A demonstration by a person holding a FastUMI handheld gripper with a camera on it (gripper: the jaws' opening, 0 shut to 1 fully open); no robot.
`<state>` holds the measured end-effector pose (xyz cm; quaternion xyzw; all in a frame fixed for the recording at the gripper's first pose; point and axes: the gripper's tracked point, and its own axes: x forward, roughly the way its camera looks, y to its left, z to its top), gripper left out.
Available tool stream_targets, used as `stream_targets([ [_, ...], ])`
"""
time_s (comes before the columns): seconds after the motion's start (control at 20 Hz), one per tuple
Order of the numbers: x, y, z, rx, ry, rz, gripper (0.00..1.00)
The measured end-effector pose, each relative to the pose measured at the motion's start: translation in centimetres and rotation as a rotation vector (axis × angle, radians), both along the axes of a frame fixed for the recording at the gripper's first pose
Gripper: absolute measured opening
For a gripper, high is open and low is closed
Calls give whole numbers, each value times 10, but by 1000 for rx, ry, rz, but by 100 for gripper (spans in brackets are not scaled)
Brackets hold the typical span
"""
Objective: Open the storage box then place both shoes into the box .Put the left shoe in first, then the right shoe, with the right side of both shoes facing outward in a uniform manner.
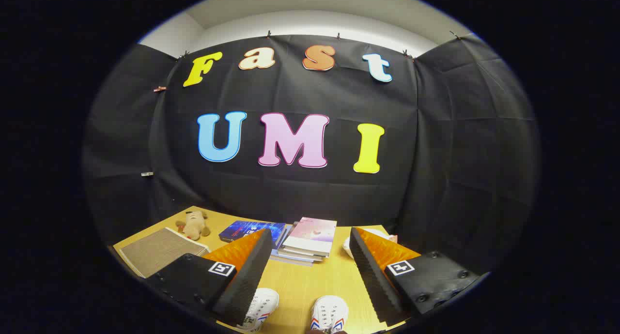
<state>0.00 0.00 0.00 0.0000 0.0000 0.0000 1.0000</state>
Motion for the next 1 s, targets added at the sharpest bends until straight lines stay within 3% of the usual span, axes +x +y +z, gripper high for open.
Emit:
stream_targets([
  [0.6, 5, 7, -10, 18, 44, -68, 97],
  [1.0, 9, 51, -25, 86, 98, -23, 97],
])
